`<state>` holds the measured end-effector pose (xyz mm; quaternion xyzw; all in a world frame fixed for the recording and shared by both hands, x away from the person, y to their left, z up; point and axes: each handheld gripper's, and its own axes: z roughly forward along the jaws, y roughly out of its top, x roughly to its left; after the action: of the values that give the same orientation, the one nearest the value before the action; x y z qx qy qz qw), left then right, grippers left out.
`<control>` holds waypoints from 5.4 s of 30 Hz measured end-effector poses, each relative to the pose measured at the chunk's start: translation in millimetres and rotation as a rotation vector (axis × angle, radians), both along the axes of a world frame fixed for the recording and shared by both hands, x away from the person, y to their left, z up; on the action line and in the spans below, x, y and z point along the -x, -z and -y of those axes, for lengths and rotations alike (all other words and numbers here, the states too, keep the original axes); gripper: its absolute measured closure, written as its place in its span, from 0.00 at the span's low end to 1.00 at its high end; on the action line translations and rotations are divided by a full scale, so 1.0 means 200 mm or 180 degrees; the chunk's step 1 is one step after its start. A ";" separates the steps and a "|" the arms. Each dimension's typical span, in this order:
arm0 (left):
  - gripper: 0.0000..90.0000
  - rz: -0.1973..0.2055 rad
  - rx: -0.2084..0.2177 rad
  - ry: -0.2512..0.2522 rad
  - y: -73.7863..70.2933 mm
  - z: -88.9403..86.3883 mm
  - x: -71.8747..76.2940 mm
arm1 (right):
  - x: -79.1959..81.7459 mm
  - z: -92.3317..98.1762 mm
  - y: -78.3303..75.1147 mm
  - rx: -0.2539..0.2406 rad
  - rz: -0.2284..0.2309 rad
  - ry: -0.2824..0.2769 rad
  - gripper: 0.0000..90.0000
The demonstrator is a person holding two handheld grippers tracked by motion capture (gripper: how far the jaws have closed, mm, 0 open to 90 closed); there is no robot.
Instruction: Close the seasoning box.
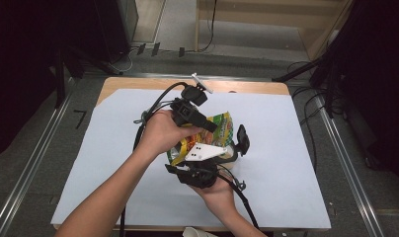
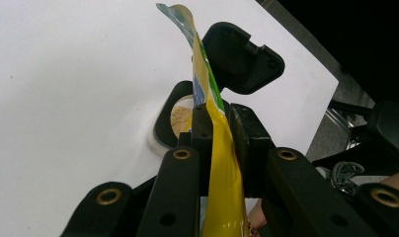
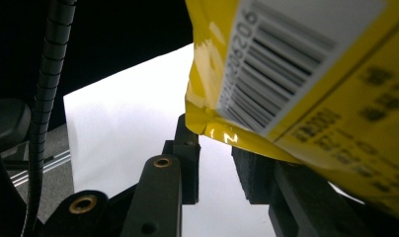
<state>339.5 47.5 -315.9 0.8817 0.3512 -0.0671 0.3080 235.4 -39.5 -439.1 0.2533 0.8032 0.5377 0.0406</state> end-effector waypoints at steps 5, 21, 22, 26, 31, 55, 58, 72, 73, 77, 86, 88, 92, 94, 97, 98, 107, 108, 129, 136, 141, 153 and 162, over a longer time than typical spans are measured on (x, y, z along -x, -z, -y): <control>0.91 -0.0035 0.0004 -0.0015 0.01 -0.01 -0.01 | 0.00 0.00 0.00 -0.0020 -0.0028 -0.0015 0.82; 0.90 -0.0075 0.0001 -0.0052 0.01 -0.01 -0.04 | -0.01 -0.01 -0.01 -0.0052 -0.0065 -0.0038 0.82; 0.90 -0.0076 0.0002 -0.0051 0.01 -0.01 -0.04 | -0.01 -0.01 -0.01 -0.0053 -0.0065 -0.0040 0.82; 0.90 -0.0069 0.0014 -0.0056 0.01 -0.01 -0.04 | -0.02 0.00 -0.01 -0.0043 -0.0045 -0.0037 0.82; 0.90 -0.0057 0.0002 -0.0037 0.01 0.00 -0.04 | -0.02 0.00 0.00 -0.0044 -0.0049 -0.0024 0.82; 0.90 -0.0052 0.0005 -0.0032 0.01 0.00 -0.04 | -0.01 0.00 -0.01 -0.0042 -0.0042 -0.0016 0.82; 0.90 -0.0052 0.0005 -0.0037 0.01 0.00 -0.04 | -0.01 0.00 -0.01 -0.0042 -0.0044 -0.0019 0.82; 0.90 -0.0043 0.0017 -0.0026 0.01 0.01 -0.03 | -0.01 0.00 -0.01 -0.0044 -0.0041 -0.0010 0.83; 0.90 -0.0045 0.0017 -0.0026 0.01 0.01 -0.03 | -0.01 0.00 -0.01 -0.0044 -0.0040 -0.0011 0.83; 0.90 -0.0042 0.0014 -0.0022 0.01 0.01 -0.03 | -0.01 0.00 -0.01 -0.0038 -0.0031 -0.0012 0.83; 0.90 0.0011 0.0029 -0.0039 0.01 0.00 -0.02 | -0.01 0.00 0.00 -0.0028 -0.0012 -0.0001 0.84; 0.90 0.0034 0.0044 -0.0034 0.00 0.00 -0.01 | -0.01 0.00 0.00 -0.0026 0.0011 0.0011 0.84; 0.90 0.0066 0.0057 -0.0039 -0.01 0.00 -0.01 | -0.01 0.00 -0.01 -0.0021 0.0033 0.0018 0.84; 0.90 0.0069 0.0064 -0.0042 -0.01 0.00 -0.01 | -0.01 0.00 -0.01 -0.0023 0.0044 0.0016 0.84; 0.90 0.0084 0.0054 -0.0033 -0.02 0.00 0.00 | -0.01 0.00 -0.01 -0.0026 0.0072 0.0023 0.84; 0.90 0.0090 0.0047 -0.0034 -0.02 0.01 0.00 | -0.01 0.00 -0.01 -0.0029 0.0074 0.0023 0.84; 0.90 0.0066 0.0029 -0.0037 -0.01 0.00 -0.01 | -0.01 0.00 -0.01 -0.0025 0.0033 0.0013 0.84; 0.90 0.0063 0.0028 -0.0030 -0.01 0.01 -0.01 | -0.01 0.00 -0.01 -0.0024 0.0029 0.0014 0.84; 0.90 0.0048 0.0075 -0.0059 0.02 -0.02 -0.01 | -0.01 -0.01 0.00 0.0012 0.0017 -0.0008 0.84; 0.90 0.0046 0.0106 -0.0062 0.03 -0.04 0.01 | 0.00 -0.02 0.02 0.0052 0.0047 -0.0028 0.84; 0.90 0.0054 0.0090 -0.0071 0.02 -0.05 0.02 | 0.00 -0.03 0.02 0.0051 0.0041 -0.0041 0.83; 0.90 0.0058 0.0103 -0.0064 0.02 -0.04 0.01 | 0.00 -0.02 0.01 0.0025 0.0061 -0.0021 0.84; 0.90 0.0065 0.0119 -0.0058 0.01 -0.03 0.01 | 0.00 -0.01 0.00 0.0025 0.0046 -0.0010 0.84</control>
<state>338.4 53.9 -318.4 0.8732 0.3547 -0.0619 0.3286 235.4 -36.7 -439.5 0.2480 0.8053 0.5364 0.0466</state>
